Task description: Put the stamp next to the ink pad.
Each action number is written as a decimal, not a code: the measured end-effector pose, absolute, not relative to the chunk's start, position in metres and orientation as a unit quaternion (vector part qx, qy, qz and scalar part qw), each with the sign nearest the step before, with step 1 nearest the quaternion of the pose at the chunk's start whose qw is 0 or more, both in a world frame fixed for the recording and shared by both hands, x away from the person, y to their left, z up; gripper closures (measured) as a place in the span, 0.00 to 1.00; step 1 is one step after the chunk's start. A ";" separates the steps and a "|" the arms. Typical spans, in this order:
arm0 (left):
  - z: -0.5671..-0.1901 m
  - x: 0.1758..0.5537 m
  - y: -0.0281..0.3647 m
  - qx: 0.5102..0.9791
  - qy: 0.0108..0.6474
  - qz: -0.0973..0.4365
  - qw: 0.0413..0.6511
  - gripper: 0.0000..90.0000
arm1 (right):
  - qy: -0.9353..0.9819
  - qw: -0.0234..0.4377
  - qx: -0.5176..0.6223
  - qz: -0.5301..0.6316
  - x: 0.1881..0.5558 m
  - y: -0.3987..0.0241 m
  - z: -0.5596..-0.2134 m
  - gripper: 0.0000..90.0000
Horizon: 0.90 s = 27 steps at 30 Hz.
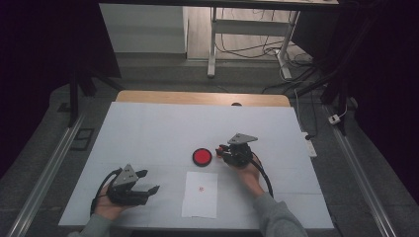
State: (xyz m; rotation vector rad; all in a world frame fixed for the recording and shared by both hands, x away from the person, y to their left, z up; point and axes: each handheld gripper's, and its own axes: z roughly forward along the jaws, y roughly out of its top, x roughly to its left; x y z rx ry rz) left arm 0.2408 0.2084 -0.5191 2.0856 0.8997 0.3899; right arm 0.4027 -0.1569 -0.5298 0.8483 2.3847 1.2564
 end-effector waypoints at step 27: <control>-0.519 0.242 0.212 0.821 0.363 0.155 0.412 0.31 | 0.813 0.153 0.294 0.478 0.375 -0.187 -0.497 0.52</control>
